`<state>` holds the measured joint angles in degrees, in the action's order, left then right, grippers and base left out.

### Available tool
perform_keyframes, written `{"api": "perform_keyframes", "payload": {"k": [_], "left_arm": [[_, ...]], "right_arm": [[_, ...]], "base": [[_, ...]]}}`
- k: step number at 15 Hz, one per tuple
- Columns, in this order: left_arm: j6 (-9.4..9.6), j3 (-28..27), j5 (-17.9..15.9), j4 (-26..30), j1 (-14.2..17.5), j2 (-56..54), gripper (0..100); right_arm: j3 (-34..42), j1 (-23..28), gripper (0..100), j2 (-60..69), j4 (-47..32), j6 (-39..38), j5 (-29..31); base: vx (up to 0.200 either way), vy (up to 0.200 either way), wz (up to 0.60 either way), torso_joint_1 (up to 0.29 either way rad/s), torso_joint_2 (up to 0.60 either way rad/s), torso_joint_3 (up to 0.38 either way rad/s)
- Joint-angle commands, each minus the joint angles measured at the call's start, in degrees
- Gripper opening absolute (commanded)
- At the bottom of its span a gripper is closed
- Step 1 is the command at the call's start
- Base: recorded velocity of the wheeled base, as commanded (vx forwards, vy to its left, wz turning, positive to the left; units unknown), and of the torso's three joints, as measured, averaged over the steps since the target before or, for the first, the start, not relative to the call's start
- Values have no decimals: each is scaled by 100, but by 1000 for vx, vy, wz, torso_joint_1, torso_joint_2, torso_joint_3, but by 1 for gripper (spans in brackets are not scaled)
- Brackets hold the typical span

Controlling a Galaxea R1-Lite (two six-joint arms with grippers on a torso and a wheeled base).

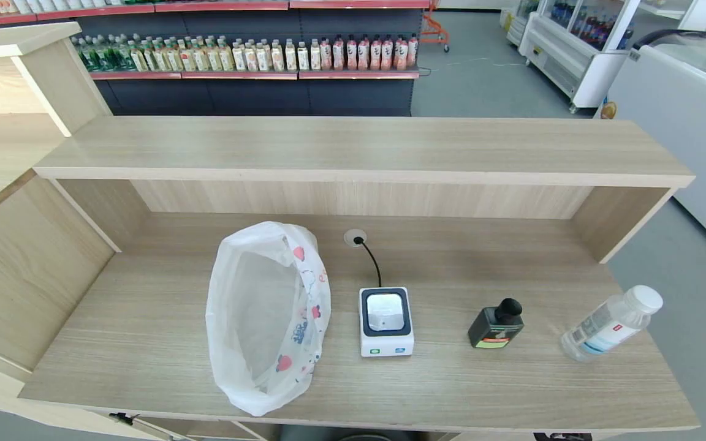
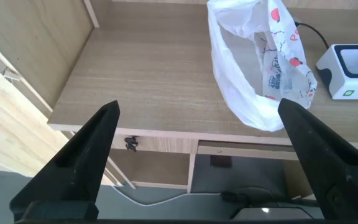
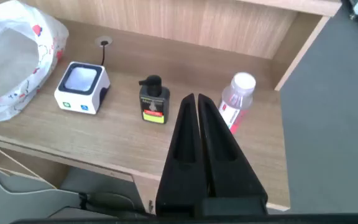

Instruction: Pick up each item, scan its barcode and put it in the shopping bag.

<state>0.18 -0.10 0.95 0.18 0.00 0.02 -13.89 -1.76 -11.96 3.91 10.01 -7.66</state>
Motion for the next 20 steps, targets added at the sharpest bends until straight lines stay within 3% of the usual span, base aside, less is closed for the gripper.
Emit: {"api": "perform_keyframes", "payload": {"k": [1,3,6,7,9,14,20], "left_arm": [[-1,1,2,-1,0,-2,100],[-1,1,2,-1,0,-2,100],[-1,1,2,-1,0,-2,100],[-1,1,2,-1,0,-2,100],[-1,1,2,-1,0,-2,100],[-1,1,2,-1,0,-2,100],[-1,1,2,-1,0,-2,100]], "right_arm": [[-1609,-194,0,-2197,-1050,27,10],[-1626,-167,0,-2917,-1525,142,18],[-1679,-150,0,-4429,-1499,1100,124],[-1679,-150,100,-4429,-1499,1100,124],[-1899,-141,100,-5791,-1472,1653,537],[-2523,-53,100,-7321,-1270,2919,607],[-2944,-369,100,-8323,-593,2981,185]], "base": [[0,0,0,0,0,0],[0,0,0,0,0,0],[0,0,0,0,0,0],[0,0,0,0,0,0],[0,0,0,0,0,0],[0,0,0,0,0,0],[0,0,0,0,0,0]]}}
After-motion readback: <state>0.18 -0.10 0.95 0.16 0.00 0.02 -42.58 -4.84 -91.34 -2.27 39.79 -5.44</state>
